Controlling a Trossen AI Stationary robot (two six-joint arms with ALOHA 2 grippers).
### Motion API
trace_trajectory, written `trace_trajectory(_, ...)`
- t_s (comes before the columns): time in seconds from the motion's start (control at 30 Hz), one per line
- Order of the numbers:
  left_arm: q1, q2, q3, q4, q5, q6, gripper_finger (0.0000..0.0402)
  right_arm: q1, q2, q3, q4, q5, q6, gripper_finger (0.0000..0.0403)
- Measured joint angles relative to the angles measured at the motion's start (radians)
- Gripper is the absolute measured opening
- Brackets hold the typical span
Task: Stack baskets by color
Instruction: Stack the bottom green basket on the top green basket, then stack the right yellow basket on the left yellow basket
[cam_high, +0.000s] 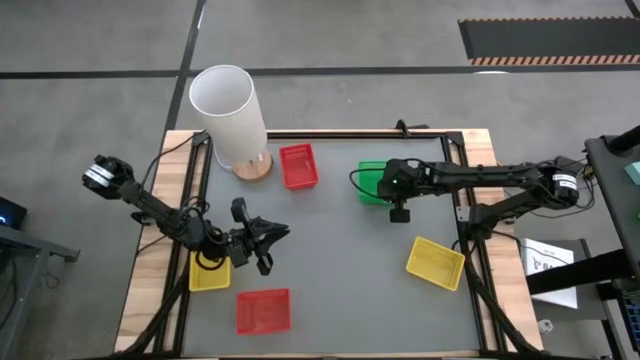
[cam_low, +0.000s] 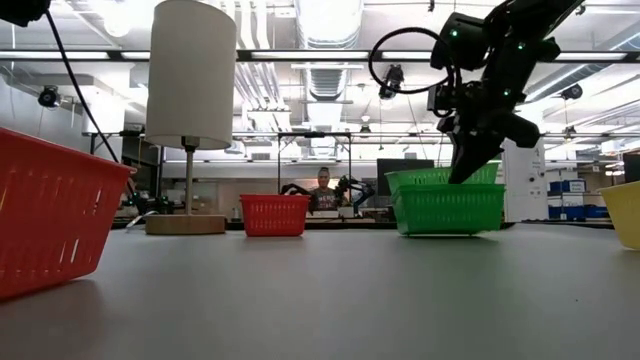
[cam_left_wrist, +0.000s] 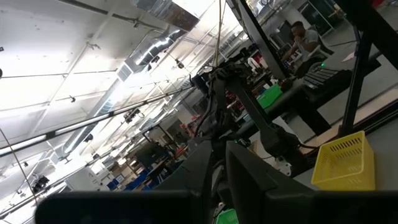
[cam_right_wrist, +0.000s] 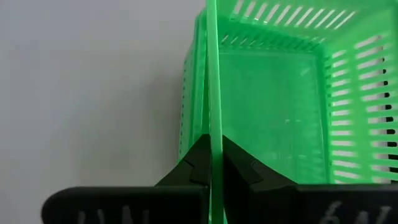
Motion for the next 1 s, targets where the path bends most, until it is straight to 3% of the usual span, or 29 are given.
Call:
trace_trajectory(0.3, 0.0, 0.0, 0.0, 0.0, 0.0, 0.0, 0.0031, 0.0, 0.001, 0.0, 0.0, -0.008, 0.027, 0.0017)
trace_trajectory(0.6, 0.0, 0.0, -0.001, -0.001, 0.0, 0.0, 0.0031, 0.0, 0.001, 0.0, -0.007, -0.013, 0.1, 0.0087)
trace_trajectory(0.77, 0.0, 0.0, -0.002, -0.001, 0.0, -0.001, 0.0031, 0.001, 0.0, 0.051, -0.098, -0.034, 0.171, 0.0109)
trace_trajectory(1.0, 0.0, 0.0, -0.006, -0.002, 0.0, -0.012, 0.0031, 0.056, -0.001, 0.161, -0.253, -0.064, 0.319, 0.0103)
